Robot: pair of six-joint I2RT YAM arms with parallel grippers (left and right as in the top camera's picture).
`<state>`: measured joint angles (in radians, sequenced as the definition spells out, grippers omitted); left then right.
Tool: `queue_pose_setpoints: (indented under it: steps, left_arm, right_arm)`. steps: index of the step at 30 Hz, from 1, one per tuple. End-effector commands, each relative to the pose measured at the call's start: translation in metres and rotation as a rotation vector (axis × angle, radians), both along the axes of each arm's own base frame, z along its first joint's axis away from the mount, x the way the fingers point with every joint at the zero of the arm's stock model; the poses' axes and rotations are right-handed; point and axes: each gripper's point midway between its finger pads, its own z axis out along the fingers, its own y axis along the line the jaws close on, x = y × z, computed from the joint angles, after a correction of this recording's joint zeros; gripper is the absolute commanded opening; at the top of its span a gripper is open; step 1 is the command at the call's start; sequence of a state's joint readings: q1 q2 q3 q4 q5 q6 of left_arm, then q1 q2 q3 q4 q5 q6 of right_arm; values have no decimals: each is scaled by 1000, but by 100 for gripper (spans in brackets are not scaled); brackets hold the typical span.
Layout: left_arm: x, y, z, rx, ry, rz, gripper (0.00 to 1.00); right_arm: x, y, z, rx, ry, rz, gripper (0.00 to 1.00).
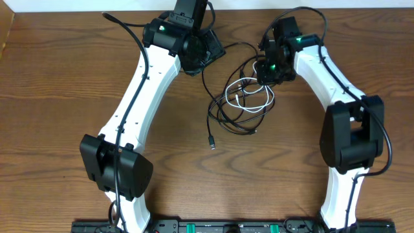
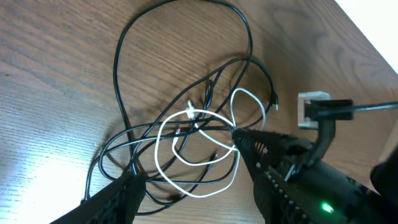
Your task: Untangle cables
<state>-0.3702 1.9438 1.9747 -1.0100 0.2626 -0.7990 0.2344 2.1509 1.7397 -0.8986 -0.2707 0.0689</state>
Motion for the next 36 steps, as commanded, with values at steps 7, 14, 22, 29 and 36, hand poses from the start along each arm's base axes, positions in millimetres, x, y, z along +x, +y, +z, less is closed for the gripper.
queue_pose_setpoints:
  steps: [7,14,22,29,36]
  left_arm:
    - [1,2,3,21,-22,-21,62]
    - [1,2,3,24,-24,-28,61]
    - [1,2,3,24,-25,-28,62]
    - [0,2,3,25,-22,-28,61]
    - [0,2,3,28,-25,-34,61]
  right_arm:
    - [8,-11,-20,-73,-20,61,55]
    - [12,-8,-52,-72,7,63,44]
    - [22,-7,-33,-58,-50,60,1]
    - [24,-6,19,-40,-140,57,1]
    - [10,-9,77,-26,-212,57,1]
